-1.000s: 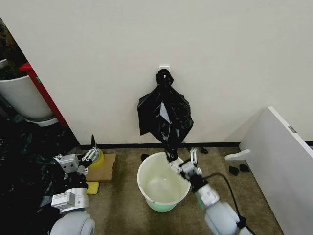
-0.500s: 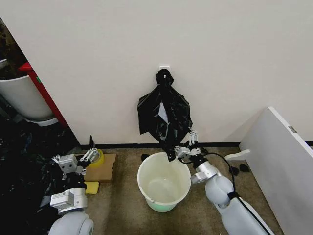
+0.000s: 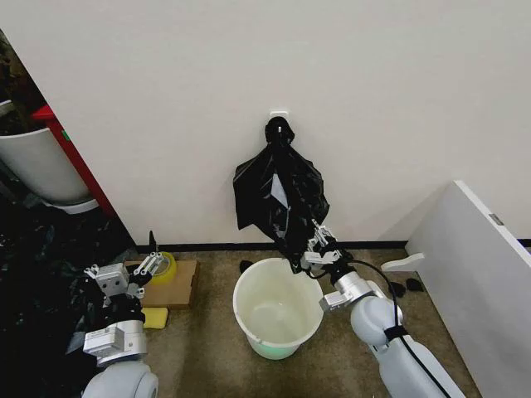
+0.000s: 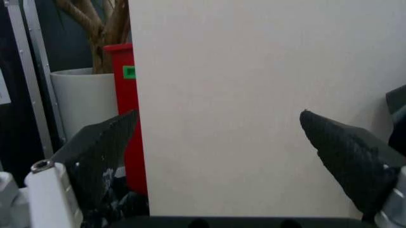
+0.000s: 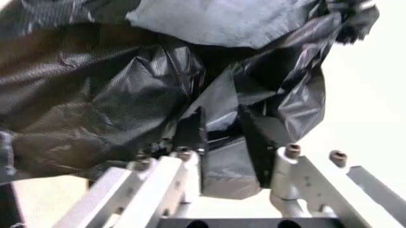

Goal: Place the garbage bag over the trash bin.

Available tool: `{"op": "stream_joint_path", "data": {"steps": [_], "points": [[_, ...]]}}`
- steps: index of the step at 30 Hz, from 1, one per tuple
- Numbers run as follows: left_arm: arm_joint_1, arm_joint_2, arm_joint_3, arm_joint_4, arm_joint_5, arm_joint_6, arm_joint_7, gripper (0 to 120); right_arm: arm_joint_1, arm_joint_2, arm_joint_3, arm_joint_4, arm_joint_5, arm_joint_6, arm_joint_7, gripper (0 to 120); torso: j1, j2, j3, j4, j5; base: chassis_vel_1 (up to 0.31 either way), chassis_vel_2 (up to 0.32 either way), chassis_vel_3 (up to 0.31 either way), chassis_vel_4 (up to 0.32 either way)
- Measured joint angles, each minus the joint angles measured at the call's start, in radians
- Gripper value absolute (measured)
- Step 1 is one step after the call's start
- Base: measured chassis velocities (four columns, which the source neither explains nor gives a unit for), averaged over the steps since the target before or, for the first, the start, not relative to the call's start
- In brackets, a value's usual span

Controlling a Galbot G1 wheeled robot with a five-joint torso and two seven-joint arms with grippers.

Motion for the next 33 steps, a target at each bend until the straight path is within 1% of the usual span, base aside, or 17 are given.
{"op": "stream_joint_path", "data": {"steps": [2,4,5,7,10,12,14,16,18,19,22,23,24,26,29,32,33], "points": [[0.002,-0.001,0.002,0.0,0.005,0.0,0.0,100,-0.005,-0.004,-0.008,0.004,0.05,-0.023,0.0,8,0.0,0.0,0.0,0.0,-0.0001,0.0,0.0,0.0,0.0],[0.003,-0.001,0.003,0.0,0.006,0.0,0.0,100,-0.005,-0.005,-0.009,0.004,0.057,-0.025,-0.001,8,0.0,0.0,0.0,0.0,-0.0001,0.0,0.0,0.0,0.0],[0.004,-0.002,0.004,0.0,0.008,0.0,0.0,100,-0.005,-0.007,-0.009,0.004,0.064,-0.025,-0.001,15,0.0,0.0,0.0,0.0,-0.0001,0.0,0.0,0.0,0.0],[0.004,-0.002,0.004,-0.001,0.009,0.0,0.0,100,-0.005,-0.008,-0.01,0.004,0.068,-0.024,-0.001,18,0.0,0.0,0.0,0.0,-0.0002,0.0,0.0,0.0,0.0],[0.005,-0.002,0.004,-0.001,0.01,0.0,0.0,100,-0.004,-0.011,-0.015,0.005,0.076,-0.022,-0.002,31,0.0,0.0,0.0,0.0,-0.0001,0.0,0.0,0.0,0.0],[0.005,-0.002,0.004,-0.001,0.01,0.0,0.0,100,-0.004,-0.012,-0.016,0.006,0.077,-0.021,-0.002,32,0.0,0.0,0.0,0.0,-0.0001,0.0,0.0,0.0,0.0],[0.005,-0.002,0.004,-0.001,0.01,0.0,0.0,100,-0.003,-0.012,-0.019,0.006,0.078,-0.021,-0.001,44,0.0,0.0,0.0,0.0,-0.0002,0.0,0.0,0.0,0.0],[0.006,-0.001,0.003,-0.001,0.011,0.0,0.0,100,-0.001,-0.012,-0.025,0.006,0.08,-0.021,0.003,51,0.0,0.0,0.0,0.0,-0.0001,0.0,0.0,0.0,0.0],[0.006,-0.001,0.003,-0.001,0.011,0.0,0.0,100,-0.001,-0.012,-0.025,0.006,0.08,-0.021,0.003,51,0.0,0.0,0.0,0.0,-0.0001,0.0,0.0,0.0,0.0],[0.006,-0.001,0.003,-0.001,0.011,0.0,0.0,100,0.001,-0.013,-0.03,0.005,0.08,-0.021,0.005,64,0.0,0.0,0.0,0.0001,-0.0001,0.0,0.0,0.0,0.0],[0.006,-0.001,0.003,-0.001,0.011,0.0,0.0,100,0.005,-0.013,-0.036,0.002,0.079,-0.023,0.006,69,0.0,0.0,0.0,0.0002,-0.0001,0.0,0.0,0.0,0.0],[0.006,-0.001,0.002,0.0,0.011,0.0,0.0,100,0.013,-0.013,-0.041,-0.008,0.067,-0.02,0.002,79,0.0,0.0,0.0,0.0001,-0.0002,0.0,0.0,0.0,0.0],[0.006,-0.001,0.002,0.0,0.011,0.0,0.0,100,0.013,-0.013,-0.041,-0.008,0.067,-0.02,0.002,79,0.0,0.0,0.0,0.0001,-0.0002,0.0,0.0,0.0,0.0],[0.004,0.0,0.001,0.004,0.012,0.0,0.0,100,0.026,-0.01,-0.044,-0.019,0.056,-0.013,-0.009,90,0.0,0.0,0.0,0.0001,-0.0001,0.0,0.0,0.0,0.0],[0.001,-0.001,0.001,0.009,0.012,0.0,-0.001,100,0.039,-0.005,-0.044,-0.028,0.051,-0.01,-0.017,89,0.0,0.0,0.0,0.0001,-0.0002,0.0,0.0,0.0,0.0],[-0.005,-0.006,0.005,0.018,0.014,0.0,-0.001,100,0.059,0.003,-0.04,-0.053,0.041,-0.01,-0.037,73,0.0,0.0,0.0,0.0001,-0.0002,0.0,0.0,0.0,0.0],[-0.005,-0.006,0.005,0.018,0.014,0.0,-0.001,100,0.059,0.003,-0.04,-0.053,0.041,-0.01,-0.037,73,0.0,0.0,0.0,0.0001,-0.0002,0.0,0.0,0.0,0.0]]}}
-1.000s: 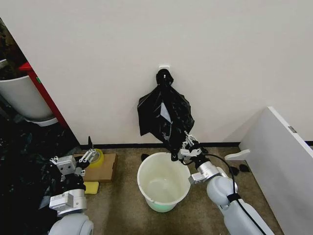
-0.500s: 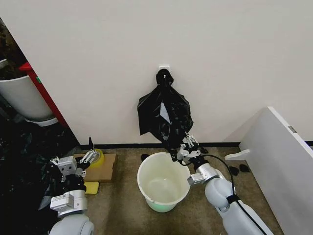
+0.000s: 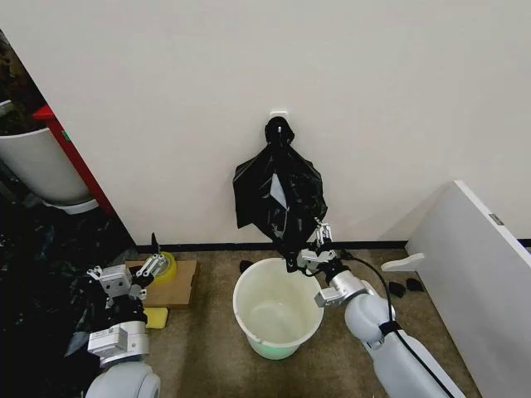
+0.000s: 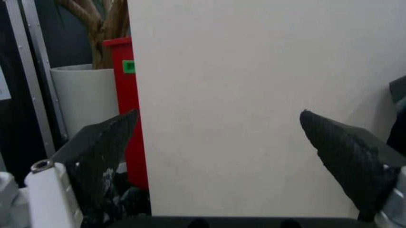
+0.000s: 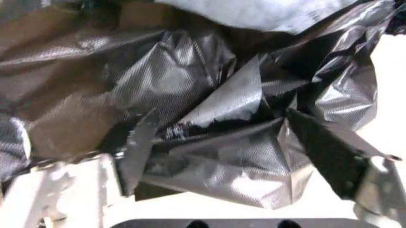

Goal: Place the garbage bag over the trash bin.

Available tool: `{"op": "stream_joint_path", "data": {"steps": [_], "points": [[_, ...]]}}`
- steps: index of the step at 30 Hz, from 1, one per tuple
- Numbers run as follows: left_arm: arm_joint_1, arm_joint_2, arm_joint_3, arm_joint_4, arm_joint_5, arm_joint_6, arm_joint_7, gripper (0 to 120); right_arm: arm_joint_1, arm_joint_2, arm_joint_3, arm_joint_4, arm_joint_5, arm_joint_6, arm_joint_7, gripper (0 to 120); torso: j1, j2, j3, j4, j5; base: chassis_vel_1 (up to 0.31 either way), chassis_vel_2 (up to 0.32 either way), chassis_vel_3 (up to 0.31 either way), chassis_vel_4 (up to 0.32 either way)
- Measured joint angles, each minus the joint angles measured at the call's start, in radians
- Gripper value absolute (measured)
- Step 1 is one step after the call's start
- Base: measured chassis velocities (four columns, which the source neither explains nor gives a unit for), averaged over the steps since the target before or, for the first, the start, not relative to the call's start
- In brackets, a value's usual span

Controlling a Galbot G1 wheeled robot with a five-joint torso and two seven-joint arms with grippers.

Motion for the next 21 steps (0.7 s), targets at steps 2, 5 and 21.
{"op": "stream_joint_path", "data": {"steps": [2,5,21], "points": [[-0.003,-0.002,0.002,0.004,0.002,0.0,0.0,100,0.006,0.005,0.005,-0.014,-0.008,0.0,-0.011,65,0.0,0.0,0.0,0.0,0.0,0.0,0.0,0.0,0.0],[-0.005,-0.004,0.002,0.005,0.002,0.0,0.0,100,0.008,0.009,0.01,-0.022,-0.025,-0.012,-0.011,58,0.0,0.0,0.0,0.0,0.0,0.0,0.0,0.0,0.0],[-0.005,-0.006,0.001,-0.003,0.003,0.0,-0.004,100,-0.02,0.024,0.036,0.0,0.079,-0.108,0.044,0,0.0,0.0,0.0,-0.0001,0.0,0.0,0.0,0.0,0.0]]}}
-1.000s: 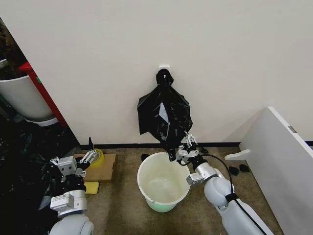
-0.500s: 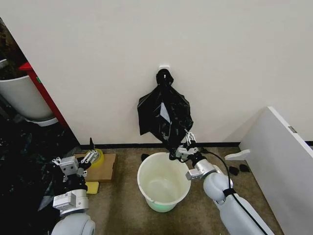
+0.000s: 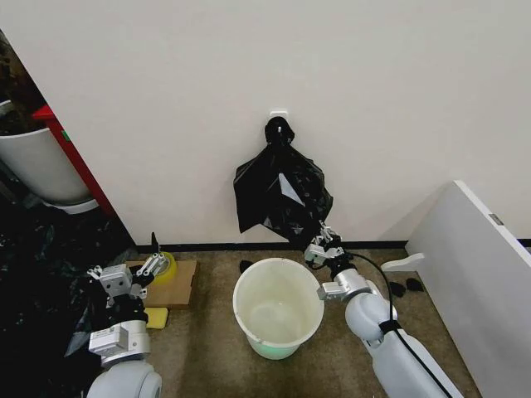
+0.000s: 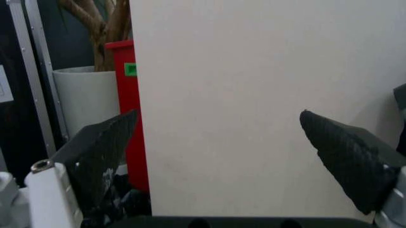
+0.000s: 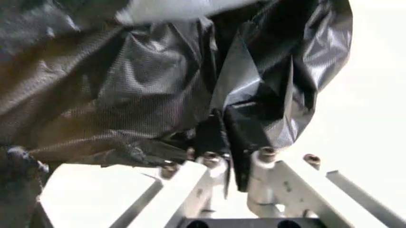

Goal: Place the garbage bag over the trash bin.

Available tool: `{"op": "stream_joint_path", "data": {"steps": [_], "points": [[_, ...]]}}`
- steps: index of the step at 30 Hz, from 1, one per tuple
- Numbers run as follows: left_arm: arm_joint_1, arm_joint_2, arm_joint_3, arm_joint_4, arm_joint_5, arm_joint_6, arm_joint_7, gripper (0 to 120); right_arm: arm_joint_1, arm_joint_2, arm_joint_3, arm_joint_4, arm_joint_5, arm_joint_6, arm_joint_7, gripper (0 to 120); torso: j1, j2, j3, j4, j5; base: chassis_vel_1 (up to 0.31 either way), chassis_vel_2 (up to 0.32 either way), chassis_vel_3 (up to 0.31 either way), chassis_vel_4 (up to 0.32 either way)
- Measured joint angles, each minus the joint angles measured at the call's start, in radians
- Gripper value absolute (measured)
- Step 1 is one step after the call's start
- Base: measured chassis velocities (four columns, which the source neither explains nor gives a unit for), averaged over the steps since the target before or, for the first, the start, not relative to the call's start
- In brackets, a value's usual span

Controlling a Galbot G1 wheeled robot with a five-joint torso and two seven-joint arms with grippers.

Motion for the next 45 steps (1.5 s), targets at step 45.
{"op": "stream_joint_path", "data": {"steps": [45], "points": [[-0.427,0.535,0.23,0.306,-0.224,-0.144,0.534,100,-0.196,0.136,-0.096,0.333,1.505,0.28,-0.369,0,0.0,0.0,0.0,0.0001,-0.0002,0.0,0.0,0.0,0.0]]}}
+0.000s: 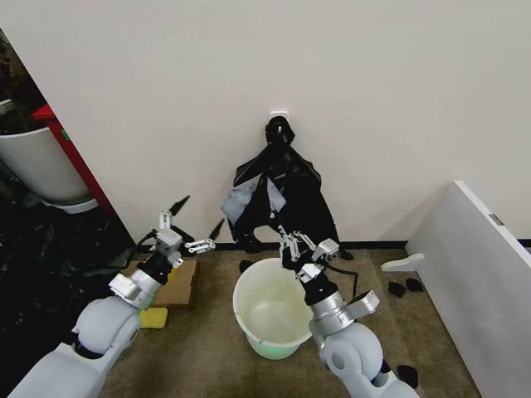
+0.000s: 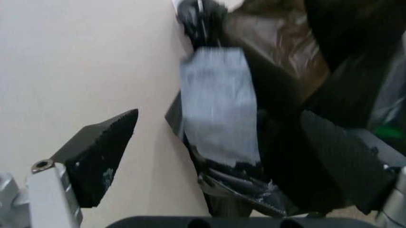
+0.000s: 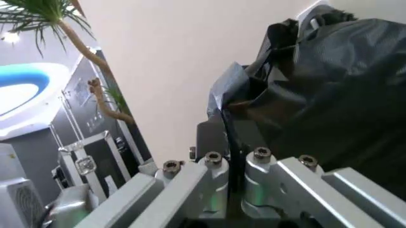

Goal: Place the garbage bag over the trash bin.

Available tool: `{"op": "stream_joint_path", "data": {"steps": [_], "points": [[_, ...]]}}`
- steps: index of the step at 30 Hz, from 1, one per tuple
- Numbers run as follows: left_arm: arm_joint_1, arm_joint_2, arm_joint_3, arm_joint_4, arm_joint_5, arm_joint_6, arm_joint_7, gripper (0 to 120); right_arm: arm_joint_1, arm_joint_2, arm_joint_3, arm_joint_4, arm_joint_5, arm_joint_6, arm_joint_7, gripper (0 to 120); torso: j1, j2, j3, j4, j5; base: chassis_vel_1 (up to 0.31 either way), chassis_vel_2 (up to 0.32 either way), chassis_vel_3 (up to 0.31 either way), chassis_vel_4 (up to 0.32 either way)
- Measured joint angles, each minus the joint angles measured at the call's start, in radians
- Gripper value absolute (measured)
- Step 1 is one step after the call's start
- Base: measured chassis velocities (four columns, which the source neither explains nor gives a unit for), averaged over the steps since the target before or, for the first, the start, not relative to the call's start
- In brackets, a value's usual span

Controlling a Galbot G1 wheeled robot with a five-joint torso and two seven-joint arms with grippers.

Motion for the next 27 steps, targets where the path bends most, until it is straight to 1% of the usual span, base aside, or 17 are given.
{"op": "stream_joint_path", "data": {"steps": [2,3,5,6,7,10,11,14,15,18,19,22,23,25,27], "points": [[-0.042,-0.013,0.028,0.031,0.008,0.027,-0.022,100,-0.001,0.005,-0.001,-0.002,-0.007,-0.001,-0.008,0,0.0,0.0,0.0,-0.0001,0.0001,0.0,0.0,0.0,0.0],[-0.042,-0.013,0.028,0.031,0.008,0.027,-0.022,100,-0.001,0.005,-0.001,-0.002,-0.007,-0.001,-0.008,0,0.0,0.0,0.0,-0.0001,0.0001,0.0,0.0,0.0,0.0],[-0.074,-0.028,0.046,0.049,0.004,0.044,-0.035,97,-0.001,0.002,-0.001,-0.003,-0.011,-0.003,-0.014,0,0.0,0.0,0.0,0.0,0.0001,0.0,0.0,0.0,0.0],[-0.085,-0.035,0.052,0.055,0.003,0.047,-0.036,94,-0.001,-0.001,0.0,-0.004,-0.012,-0.003,-0.014,0,0.0,0.0,0.0,-0.0001,0.0001,0.0,0.0,0.0,0.0],[-0.085,-0.035,0.052,0.055,0.003,0.047,-0.036,94,-0.001,-0.001,0.0,-0.004,-0.012,-0.003,-0.014,0,0.0,0.0,0.0,-0.0001,0.0001,0.0,0.0,0.0,0.0],[-0.099,-0.054,0.061,0.064,0.005,0.048,-0.033,81,0.005,-0.011,0.003,-0.007,-0.013,-0.004,-0.015,0,0.0,0.0,0.0,-0.0001,0.0002,0.0,0.0,0.0,0.0],[-0.099,-0.054,0.061,0.064,0.005,0.048,-0.033,81,0.005,-0.011,0.003,-0.007,-0.013,-0.004,-0.015,0,0.0,0.0,0.0,-0.0001,0.0002,0.0,0.0,0.0,0.0],[-0.096,-0.069,0.062,0.062,0.008,0.046,-0.03,67,0.01,-0.016,0.004,-0.01,-0.017,-0.005,-0.015,0,0.0,0.0,0.0,0.0,0.0002,0.0,0.0,0.0,0.0],[-0.096,-0.069,0.062,0.062,0.008,0.046,-0.03,67,0.01,-0.016,0.004,-0.01,-0.017,-0.005,-0.015,0,0.0,0.0,0.0,0.0,0.0002,0.0,0.0,0.0,0.0],[-0.095,-0.078,0.063,0.064,0.009,0.045,-0.029,53,0.013,-0.024,0.004,-0.012,-0.02,-0.005,-0.013,0,0.0,0.0,0.0,0.0,0.0003,0.0,0.0,0.0,0.0],[-0.095,-0.078,0.063,0.064,0.009,0.045,-0.029,53,0.013,-0.024,0.004,-0.012,-0.02,-0.005,-0.013,0,0.0,0.0,0.0,0.0,0.0003,0.0,0.0,0.0,0.0],[-0.088,-0.089,0.06,0.067,0.009,0.047,-0.032,36,0.014,-0.039,0.005,-0.005,-0.02,-0.005,-0.006,0,0.0,0.0,0.0,0.0,0.0003,0.0,0.0,0.0,0.0],[-0.088,-0.089,0.06,0.067,0.009,0.047,-0.032,36,0.014,-0.039,0.005,-0.005,-0.02,-0.005,-0.006,0,0.0,0.0,0.0,0.0,0.0003,0.0,0.0,0.0,0.0],[-0.08,-0.093,0.055,0.067,0.009,0.05,-0.034,27,0.012,-0.046,0.005,0.001,-0.019,-0.005,-0.001,0,0.0,0.0,0.0,0.0,0.0003,0.0,0.0,0.0,0.0],[-0.072,-0.096,0.048,0.067,0.007,0.052,-0.036,20,0.006,-0.051,0.005,0.009,-0.019,-0.005,0.004,0,0.0,0.0,0.0,0.0,0.0003,0.0,0.0,0.0,0.0]]}}
